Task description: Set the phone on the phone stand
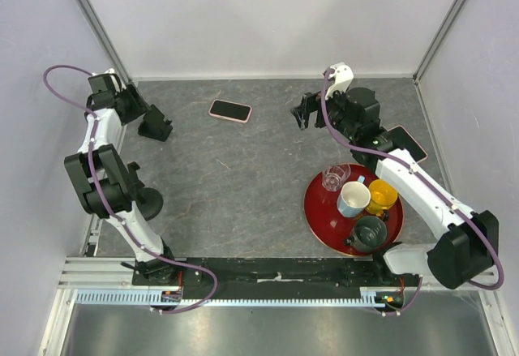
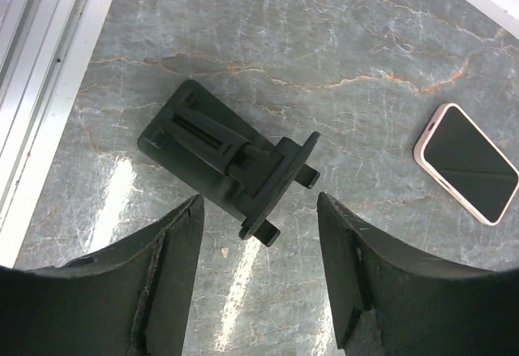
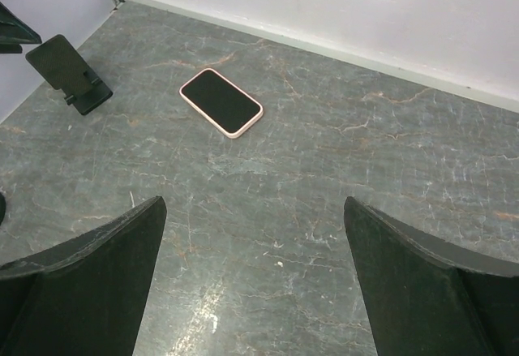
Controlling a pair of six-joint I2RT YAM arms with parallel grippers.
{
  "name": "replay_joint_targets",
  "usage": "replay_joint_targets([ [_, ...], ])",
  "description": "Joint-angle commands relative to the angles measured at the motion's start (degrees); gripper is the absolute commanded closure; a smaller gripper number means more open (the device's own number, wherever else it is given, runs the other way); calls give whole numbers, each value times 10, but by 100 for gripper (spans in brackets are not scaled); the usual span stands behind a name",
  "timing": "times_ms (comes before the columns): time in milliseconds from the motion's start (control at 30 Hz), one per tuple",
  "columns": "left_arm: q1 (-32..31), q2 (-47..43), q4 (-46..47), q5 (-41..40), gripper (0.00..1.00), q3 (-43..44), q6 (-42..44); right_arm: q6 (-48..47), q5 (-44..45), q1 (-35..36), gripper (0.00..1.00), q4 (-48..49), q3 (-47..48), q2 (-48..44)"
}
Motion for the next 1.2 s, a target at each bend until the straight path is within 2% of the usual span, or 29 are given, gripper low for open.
replay_joint_targets([
  [0, 1, 20, 26, 39, 37, 5, 58, -9, 1, 1, 2, 24, 2, 10],
  [433, -5, 28, 19, 52, 60, 14, 48, -11, 7, 1, 2, 24, 3, 13],
  [533, -10, 24, 18, 52, 69, 11, 46, -12, 9, 1, 2, 23, 3, 12],
  [567, -9, 24, 17, 52, 76, 10, 46, -11, 10, 1, 2, 23, 2, 12],
  [700, -12, 21, 14, 44, 81, 7, 49, -11, 14, 1, 2, 21, 2, 10],
  [733, -12, 19, 14, 43, 84, 4, 50, -13, 16, 1, 2, 20, 2, 10],
  [767, -12, 16, 14, 41, 93, 1, 51, -12, 17, 1, 2, 20, 1, 11],
  [800, -12, 13, 15, 40, 98, -1, 52, -13, 18, 1, 2, 19, 1, 11],
  [1167, -26, -42, 52, 53, 98, -55, 38, -15, 23, 1, 2, 17, 3, 14],
])
